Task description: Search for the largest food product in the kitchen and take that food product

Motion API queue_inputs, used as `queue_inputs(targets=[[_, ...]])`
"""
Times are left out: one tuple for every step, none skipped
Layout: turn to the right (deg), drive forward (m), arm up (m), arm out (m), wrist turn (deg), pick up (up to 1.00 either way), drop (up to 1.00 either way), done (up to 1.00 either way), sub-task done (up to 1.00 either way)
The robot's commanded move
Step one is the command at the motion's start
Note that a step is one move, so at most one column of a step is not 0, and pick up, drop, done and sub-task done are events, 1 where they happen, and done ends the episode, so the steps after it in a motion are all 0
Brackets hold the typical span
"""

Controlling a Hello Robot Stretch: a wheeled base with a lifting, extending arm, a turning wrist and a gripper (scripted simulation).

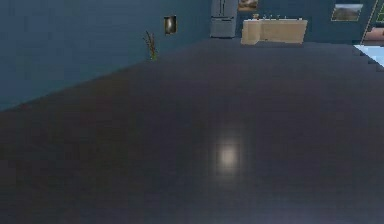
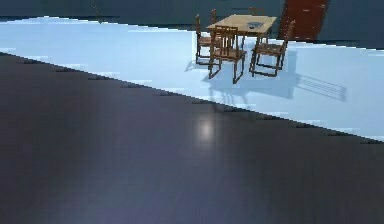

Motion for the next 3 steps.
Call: queue_inputs(targets=[[-15.0,0.0,0.0,0.0,0.0,0.0,0.0,0.0,0.0],[0.0,0.1,0.0,0.0,0.0,0.0,0.0,0.0,0.0],[-45.0,0.0,0.0,0.0,0.0,0.0,0.0,0.0,0.0]])
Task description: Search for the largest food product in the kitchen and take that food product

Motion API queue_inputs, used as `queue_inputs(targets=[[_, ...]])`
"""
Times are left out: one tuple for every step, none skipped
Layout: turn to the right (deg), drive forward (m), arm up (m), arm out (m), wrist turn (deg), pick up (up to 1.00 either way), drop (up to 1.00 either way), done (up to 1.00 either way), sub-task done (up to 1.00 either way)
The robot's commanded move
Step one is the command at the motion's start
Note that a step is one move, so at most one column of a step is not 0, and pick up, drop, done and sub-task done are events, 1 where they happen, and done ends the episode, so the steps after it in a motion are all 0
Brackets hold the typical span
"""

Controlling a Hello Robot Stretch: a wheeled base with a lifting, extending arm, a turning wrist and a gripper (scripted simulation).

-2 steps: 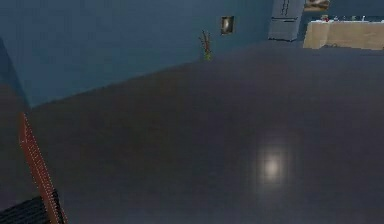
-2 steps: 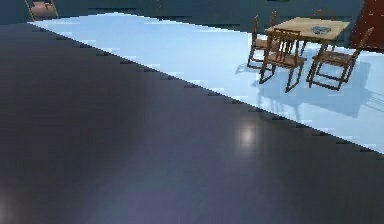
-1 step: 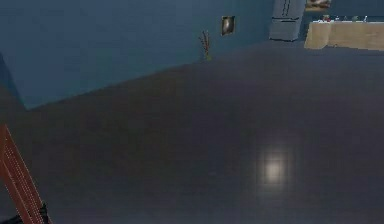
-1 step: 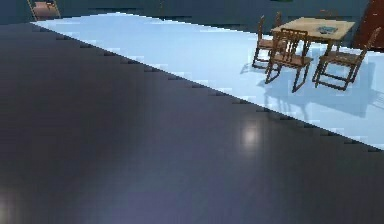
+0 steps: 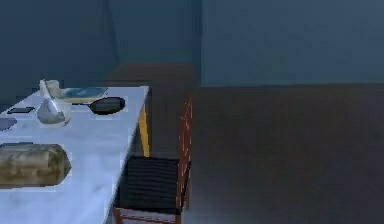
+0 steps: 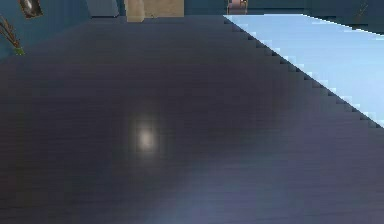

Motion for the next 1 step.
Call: queue_inputs(targets=[[0.0,0.45,0.0,0.0,0.0,0.0,0.0,0.0,0.0]])
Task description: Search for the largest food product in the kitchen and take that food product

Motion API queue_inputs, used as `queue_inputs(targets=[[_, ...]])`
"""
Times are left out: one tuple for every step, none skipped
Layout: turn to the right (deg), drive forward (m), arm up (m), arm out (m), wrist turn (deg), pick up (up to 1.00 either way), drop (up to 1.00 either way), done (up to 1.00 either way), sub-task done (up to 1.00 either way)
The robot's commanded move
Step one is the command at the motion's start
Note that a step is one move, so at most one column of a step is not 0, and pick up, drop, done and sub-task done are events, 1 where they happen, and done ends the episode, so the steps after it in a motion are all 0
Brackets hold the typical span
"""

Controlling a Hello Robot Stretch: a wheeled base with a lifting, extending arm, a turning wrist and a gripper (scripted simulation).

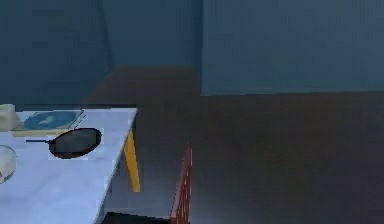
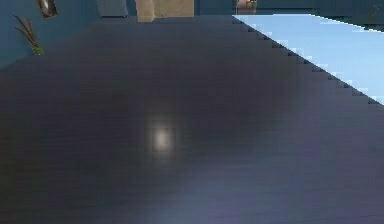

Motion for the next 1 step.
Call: queue_inputs(targets=[[-45.0,0.0,0.0,0.0,0.0,0.0,0.0,0.0,0.0]])
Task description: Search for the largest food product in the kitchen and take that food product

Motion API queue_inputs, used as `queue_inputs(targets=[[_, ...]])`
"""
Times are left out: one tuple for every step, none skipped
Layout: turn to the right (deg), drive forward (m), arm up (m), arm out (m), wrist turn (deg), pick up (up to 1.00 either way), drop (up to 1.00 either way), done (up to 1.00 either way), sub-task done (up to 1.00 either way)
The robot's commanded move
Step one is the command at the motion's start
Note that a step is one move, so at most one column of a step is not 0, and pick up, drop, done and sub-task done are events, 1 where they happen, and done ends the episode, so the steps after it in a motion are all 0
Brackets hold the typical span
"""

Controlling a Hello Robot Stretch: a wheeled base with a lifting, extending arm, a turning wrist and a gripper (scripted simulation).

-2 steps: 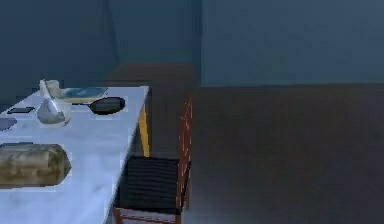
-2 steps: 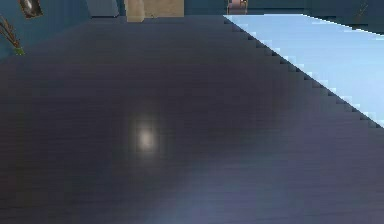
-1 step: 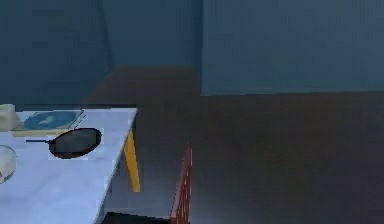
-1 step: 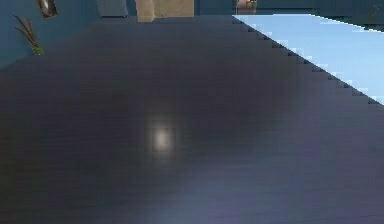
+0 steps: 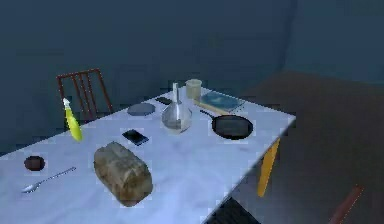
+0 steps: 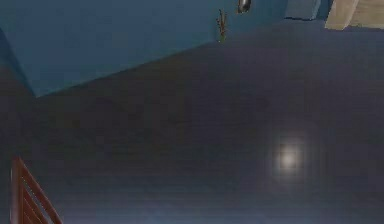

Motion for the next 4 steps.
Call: queue_inputs(targets=[[-45.0,0.0,0.0,0.0,0.0,0.0,0.0,0.0,0.0],[-45.0,0.0,0.0,0.0,0.0,0.0,0.0,0.0,0.0],[-21.0,0.0,0.0,0.0,0.0,0.0,0.0,0.0,0.0],[0.0,0.0,0.5,0.0,0.0,0.0,0.0,0.0,0.0]])
